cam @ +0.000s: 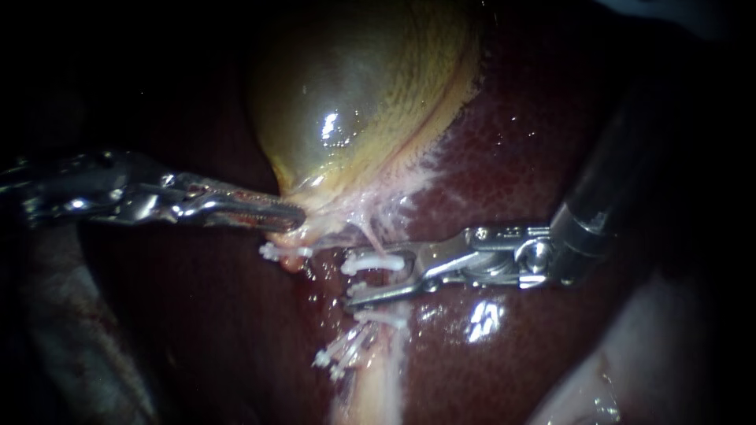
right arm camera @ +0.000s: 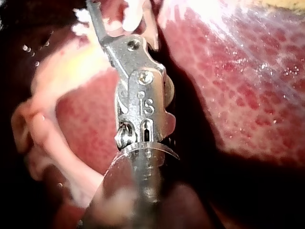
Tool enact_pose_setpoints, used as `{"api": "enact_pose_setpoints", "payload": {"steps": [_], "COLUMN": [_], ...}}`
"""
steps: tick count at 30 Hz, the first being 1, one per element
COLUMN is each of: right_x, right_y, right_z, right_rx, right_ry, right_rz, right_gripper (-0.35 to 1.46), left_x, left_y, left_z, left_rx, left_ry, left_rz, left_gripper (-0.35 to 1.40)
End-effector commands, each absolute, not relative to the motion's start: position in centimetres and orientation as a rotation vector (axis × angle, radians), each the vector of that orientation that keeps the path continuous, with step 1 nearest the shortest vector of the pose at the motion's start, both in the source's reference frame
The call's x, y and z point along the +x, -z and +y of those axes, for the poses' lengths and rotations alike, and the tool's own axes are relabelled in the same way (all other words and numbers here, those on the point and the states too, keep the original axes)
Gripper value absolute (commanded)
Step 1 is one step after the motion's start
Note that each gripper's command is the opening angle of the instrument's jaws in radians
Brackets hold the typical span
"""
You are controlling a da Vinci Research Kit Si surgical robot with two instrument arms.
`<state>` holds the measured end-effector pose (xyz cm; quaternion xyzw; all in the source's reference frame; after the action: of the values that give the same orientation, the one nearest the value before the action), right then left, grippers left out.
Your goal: Going back third clip right tube
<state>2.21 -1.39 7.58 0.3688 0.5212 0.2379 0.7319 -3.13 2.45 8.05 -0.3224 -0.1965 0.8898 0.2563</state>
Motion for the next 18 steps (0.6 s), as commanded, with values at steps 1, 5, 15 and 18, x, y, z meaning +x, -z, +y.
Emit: {"api": "enact_pose_setpoints", "payload": {"steps": [1,5,15,18], "right_x": [2.24,2.35,2.37,2.31], "right_y": [-7.58,-7.6,-7.66,-7.66], "right_z": [-1.41,-1.47,-1.49,-1.48], "right_rx": [0.817,0.833,0.848,0.853], "right_ry": [-0.522,-0.53,-0.524,-0.519], "right_rz": [1.145,1.144,1.146,1.146], "right_gripper": [0.48,0.48,0.48,0.48], "left_x": [-3.14,-3.14,-3.14,-3.14], "left_y": [-8.05,-8.05,-8.05,-8.05], "left_z": [2.45,2.45,2.45,2.45], "left_rx": [-0.875,-0.875,-0.875,-0.875], "left_ry": [-2.415,-2.415,-2.415,-2.415], "left_rz": [-0.533,-0.533,-0.533,-0.533], "left_gripper": [-0.35,-0.35,-0.35,-0.35]}}
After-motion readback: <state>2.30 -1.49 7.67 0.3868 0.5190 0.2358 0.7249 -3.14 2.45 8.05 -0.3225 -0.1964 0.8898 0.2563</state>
